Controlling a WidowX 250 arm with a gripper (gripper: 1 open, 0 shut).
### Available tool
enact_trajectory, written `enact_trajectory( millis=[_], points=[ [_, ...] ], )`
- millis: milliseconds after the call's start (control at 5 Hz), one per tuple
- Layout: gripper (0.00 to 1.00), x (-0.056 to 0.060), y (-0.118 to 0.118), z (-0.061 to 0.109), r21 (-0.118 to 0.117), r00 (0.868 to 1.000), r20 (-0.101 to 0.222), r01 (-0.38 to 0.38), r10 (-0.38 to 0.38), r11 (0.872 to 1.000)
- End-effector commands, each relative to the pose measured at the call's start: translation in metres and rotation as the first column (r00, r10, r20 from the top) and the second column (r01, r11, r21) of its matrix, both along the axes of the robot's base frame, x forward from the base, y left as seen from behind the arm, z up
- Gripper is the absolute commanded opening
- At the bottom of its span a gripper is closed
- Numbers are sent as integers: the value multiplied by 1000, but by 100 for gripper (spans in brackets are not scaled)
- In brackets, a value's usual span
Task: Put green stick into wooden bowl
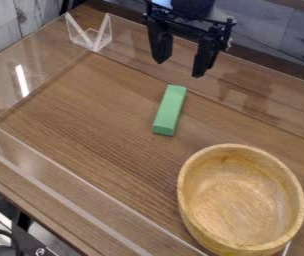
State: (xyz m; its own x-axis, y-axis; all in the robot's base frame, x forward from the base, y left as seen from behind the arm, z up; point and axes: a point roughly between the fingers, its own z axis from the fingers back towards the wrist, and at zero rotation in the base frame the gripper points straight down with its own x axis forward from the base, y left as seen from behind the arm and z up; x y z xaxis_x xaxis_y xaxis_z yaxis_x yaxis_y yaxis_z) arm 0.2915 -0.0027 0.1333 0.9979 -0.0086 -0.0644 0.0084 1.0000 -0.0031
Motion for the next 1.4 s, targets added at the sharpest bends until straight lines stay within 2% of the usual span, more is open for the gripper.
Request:
enact_trajectory(
  millis=[0, 200, 400, 600, 1000, 1200],
  points=[
    [100, -3, 18, 6, 4, 999, 20, -26, 26, 1000],
    [100, -7, 43, 14, 10, 996, 50, -74, 74, 997],
    [100, -11, 68, 27, 11, 994, 82, -79, 78, 997],
    [100, -16, 81, 36, 16, 991, 108, -87, 85, 996],
    [100, -5, 28, 43, -1, 988, 136, -78, 78, 997],
    [100, -6, 54, 46, 5, 984, 164, -78, 76, 997]
  ],
)
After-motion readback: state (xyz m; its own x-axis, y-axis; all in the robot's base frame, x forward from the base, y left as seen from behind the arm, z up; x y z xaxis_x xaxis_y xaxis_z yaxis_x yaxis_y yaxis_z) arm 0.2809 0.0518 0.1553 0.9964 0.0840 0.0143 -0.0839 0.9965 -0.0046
